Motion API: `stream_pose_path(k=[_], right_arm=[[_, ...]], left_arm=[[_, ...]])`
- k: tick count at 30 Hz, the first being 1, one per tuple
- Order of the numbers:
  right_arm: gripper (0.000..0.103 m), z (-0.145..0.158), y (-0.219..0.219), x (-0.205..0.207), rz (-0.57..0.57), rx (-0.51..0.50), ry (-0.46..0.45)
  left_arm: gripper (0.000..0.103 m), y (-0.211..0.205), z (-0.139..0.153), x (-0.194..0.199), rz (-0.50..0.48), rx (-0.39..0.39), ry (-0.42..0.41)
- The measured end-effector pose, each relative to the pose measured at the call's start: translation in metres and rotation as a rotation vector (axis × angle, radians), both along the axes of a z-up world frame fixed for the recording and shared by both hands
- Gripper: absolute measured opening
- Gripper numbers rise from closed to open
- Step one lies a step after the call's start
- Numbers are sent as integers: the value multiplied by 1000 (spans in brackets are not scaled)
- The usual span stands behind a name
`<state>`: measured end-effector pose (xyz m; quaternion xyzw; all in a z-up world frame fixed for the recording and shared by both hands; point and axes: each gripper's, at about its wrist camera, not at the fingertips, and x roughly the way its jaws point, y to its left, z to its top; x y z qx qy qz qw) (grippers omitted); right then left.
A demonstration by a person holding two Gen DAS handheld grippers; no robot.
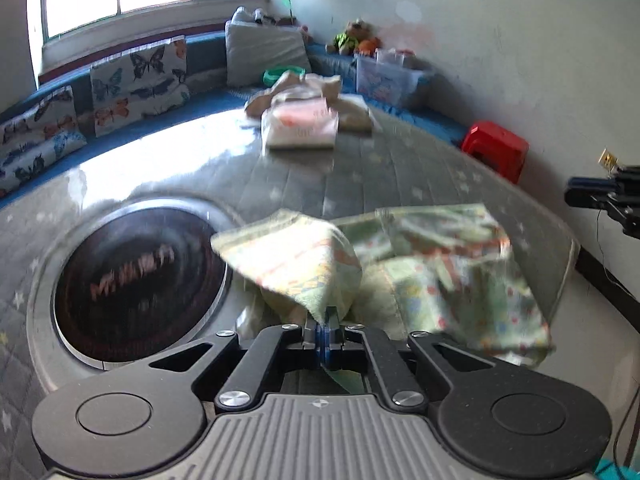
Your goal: Fold clothes
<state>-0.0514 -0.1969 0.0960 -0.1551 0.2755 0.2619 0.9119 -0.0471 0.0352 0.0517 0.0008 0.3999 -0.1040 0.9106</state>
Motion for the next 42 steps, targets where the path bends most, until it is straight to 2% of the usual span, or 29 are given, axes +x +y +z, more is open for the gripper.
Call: stream_pose_path(k=[4,10,13,16,20,22,25,28,29,32,35,38,39,41,42], right_arm=[[23,-18,36,2,126,9,63],[33,-65,105,6,353,-56,190],[40,-83,126,6,423,-99,230],[42,-95,135,6,461,-133,255],[32,-104,135,5,469,-171,234],[20,-105,133,7,461,-162,228],[7,-100,129,8,442,-151,202],[3,-92,120,10,396,-151,147],[3,-90,115,14,373,-147,137],[2,-82,101,24,307,-131,111],[3,-78,91,31,281,-101,122],[16,-80,97,25,331,-94,141],[23,-82,101,22,359,-96,148],[25,-86,110,15,410,-99,163],[29,-89,115,13,427,-101,168]], left_arm=[[2,6,-15,-11,24,-3,41],[2,20,-31,-24,72,-27,89],[2,25,-32,-30,88,-34,95],[2,29,-32,-35,99,-36,95],[2,33,-39,-38,111,-33,115],[2,35,-43,-37,119,-29,134],[2,37,-49,-33,127,-28,154],[7,37,-52,-31,131,-19,164],[8,37,-53,-30,129,-16,166],[19,36,-52,-29,128,10,162],[27,38,-48,-26,124,32,142],[31,41,-41,-22,135,46,121],[31,42,-39,-21,141,48,115],[32,45,-35,-19,150,49,106],[33,45,-34,-19,154,50,104]])
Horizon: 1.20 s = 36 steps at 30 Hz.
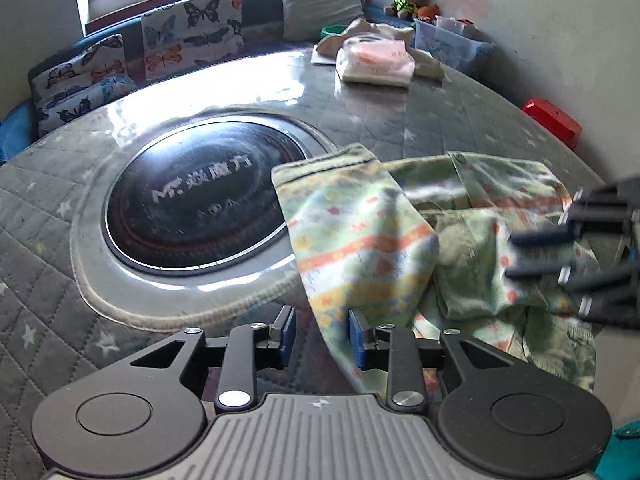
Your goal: Fold clothes
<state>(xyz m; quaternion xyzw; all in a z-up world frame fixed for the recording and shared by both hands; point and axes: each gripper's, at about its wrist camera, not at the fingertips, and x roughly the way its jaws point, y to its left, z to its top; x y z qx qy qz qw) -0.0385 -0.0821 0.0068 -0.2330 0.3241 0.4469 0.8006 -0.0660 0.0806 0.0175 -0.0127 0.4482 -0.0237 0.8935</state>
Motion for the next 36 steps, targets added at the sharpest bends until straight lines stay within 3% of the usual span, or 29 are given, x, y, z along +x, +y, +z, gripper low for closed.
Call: stream_pose_path(k=[1,6,8,10,12,18,22,36], right_arm=[[35,-3,5,-2,18,-2,6],[40,-18,24,-6,60,-14,32],[36,-24,27,-8,56,-28,20],[18,-27,27,-9,48,-36,6],[8,-23,22,-8,36,-28,-3],[4,-7,1,-9,-33,-1,-53],[3,5,-19,-3,-115,15,-95],[3,28,-137,53,-608,-17,-241]], left_arm=[[33,0,1,1,3,2,-2],[39,4,2,5,19,3,-9],[39,5,2,9,27,1,-13],[41,6,2,15,33,-4,-17],[43,6,2,23,39,-6,-23],[44,3,3,48,48,-8,-49],[45,-4,4,62,35,-4,-66],[51,-10,-11,94,64,14,-52]])
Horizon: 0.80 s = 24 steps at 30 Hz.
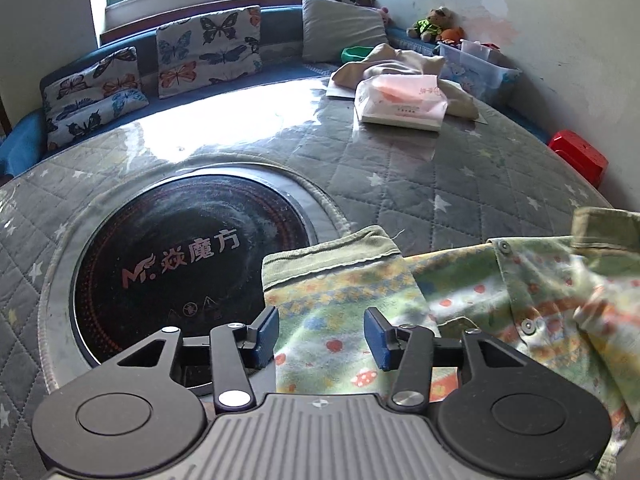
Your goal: Fold clothes
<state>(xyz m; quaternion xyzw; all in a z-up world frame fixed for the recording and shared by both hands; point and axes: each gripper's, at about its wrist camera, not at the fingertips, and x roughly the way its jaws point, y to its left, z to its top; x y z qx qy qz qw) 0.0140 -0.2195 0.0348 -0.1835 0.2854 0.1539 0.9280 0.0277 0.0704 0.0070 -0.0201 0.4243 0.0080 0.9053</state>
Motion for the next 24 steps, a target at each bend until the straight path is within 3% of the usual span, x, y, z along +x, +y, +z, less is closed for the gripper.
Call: stream_pose_path(k=[8,12,15,19,24], right_arm=[[6,-13,-37,26,-199,-80,-17],[14,-10,-39,26,-181,-47,-29],[25,-6,-25,31,-93,23,8],[31,-11,2,41,69,102,112],[38,-19,37,52,252,85,187]], left_arm=[[57,6,-7,10,36,7,15],[58,11,-7,14,56,14,3],[59,0,2,14,-20,44,-47],[59,-21,10,15,-202,49,-95],[58,-51,7,23,-437,98,-90]])
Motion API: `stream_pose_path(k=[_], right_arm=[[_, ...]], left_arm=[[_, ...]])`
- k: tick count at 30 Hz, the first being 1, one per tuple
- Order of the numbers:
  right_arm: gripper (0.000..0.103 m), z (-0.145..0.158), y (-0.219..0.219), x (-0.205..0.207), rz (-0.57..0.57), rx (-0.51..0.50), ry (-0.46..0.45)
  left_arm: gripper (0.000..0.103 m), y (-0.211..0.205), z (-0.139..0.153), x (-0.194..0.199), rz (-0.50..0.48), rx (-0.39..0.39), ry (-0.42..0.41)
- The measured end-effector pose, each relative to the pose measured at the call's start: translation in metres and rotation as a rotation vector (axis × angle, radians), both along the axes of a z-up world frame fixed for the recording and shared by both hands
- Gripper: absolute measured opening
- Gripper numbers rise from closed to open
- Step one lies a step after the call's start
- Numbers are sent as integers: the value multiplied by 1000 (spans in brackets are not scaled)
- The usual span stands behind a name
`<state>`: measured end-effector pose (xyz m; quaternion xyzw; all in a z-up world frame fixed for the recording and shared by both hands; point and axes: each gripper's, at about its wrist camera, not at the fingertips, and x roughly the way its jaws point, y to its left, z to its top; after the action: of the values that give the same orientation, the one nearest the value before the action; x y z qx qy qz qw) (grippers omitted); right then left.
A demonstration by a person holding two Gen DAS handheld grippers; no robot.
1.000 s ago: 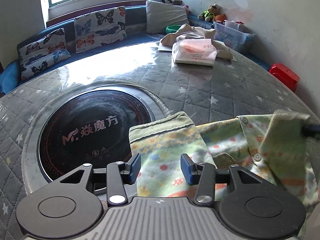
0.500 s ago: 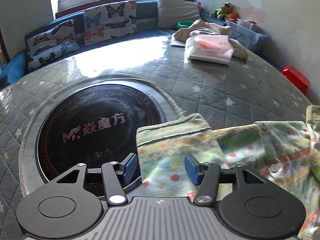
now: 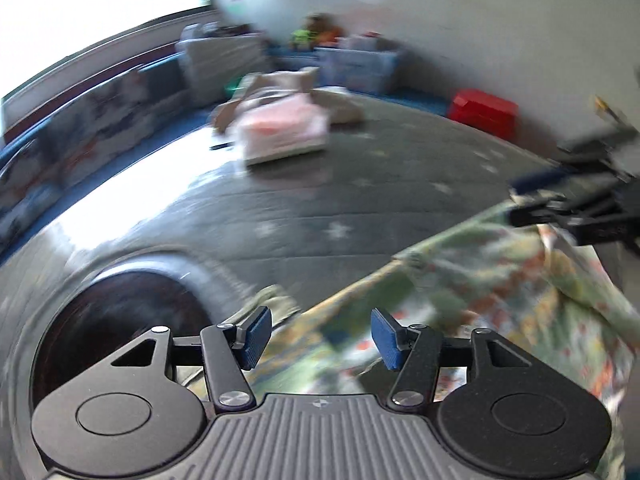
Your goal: Fold clothes
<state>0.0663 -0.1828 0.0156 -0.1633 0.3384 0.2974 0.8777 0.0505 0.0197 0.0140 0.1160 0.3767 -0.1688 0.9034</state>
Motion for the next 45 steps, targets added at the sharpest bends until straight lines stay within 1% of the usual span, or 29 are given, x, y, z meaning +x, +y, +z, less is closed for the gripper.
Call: stream_pose_path(k=[1,3,5,7,8,10,11,18,20,21,22,23,24,25,26,28,32,36,38,41,45], right_arm=[[39,-1,5,4,24,-7,3],[40,-3,13,11,68,-20,12],[43,-5,16,17,105,-29,27],[43,-8,20,23,135,-44,49],[43,-10,22,26,149,-52,60],[43,-16,25,32,170,-63,82],[43,-18,26,36,179,-62,97],[42,-29,28,54,239,-57,193],[41,-31,29,55,251,-63,210],[37,-32,30,55,256,-63,215],[31,-32,30,55,259,-63,215],[27,-31,31,54,264,-66,213],[17,-31,32,54,267,-72,206],[8,-30,34,52,268,-81,193],[7,-29,34,49,268,-89,177],[4,-23,35,41,271,-99,129],[3,-3,29,17,270,-80,53],[3,16,22,-19,294,-85,-8],[3,21,20,-41,312,-98,-29],[3,21,20,-72,345,-124,-27],[3,2,23,-104,382,-166,27]], left_arm=[[58,-4,-2,3,-33,14,-1],[58,-8,-5,10,-65,34,-1],[57,-9,-8,17,-101,32,8],[56,-9,-11,21,-152,24,18],[54,-11,-12,23,-177,25,22],[46,-13,-17,28,-213,31,39],[41,-13,-20,30,-225,32,48],[42,-4,-27,44,-267,-5,77],[37,-4,-30,46,-283,-8,97],[31,-4,-31,47,-292,-13,103],[29,-4,-31,47,-296,-19,103],[19,-4,-31,47,-295,-20,98],[9,-4,-31,47,-289,-21,92],[7,-4,-30,47,-279,-23,87],[5,-3,-28,46,-270,-28,81],[3,-2,-22,39,-259,-30,57],[2,-2,-3,18,-254,-43,-4],[2,-3,17,-18,-278,-56,-70],[2,-7,23,-41,-304,-47,-92],[2,-14,26,-79,-347,-23,-118],[2,-21,10,-117,-372,-16,-83]])
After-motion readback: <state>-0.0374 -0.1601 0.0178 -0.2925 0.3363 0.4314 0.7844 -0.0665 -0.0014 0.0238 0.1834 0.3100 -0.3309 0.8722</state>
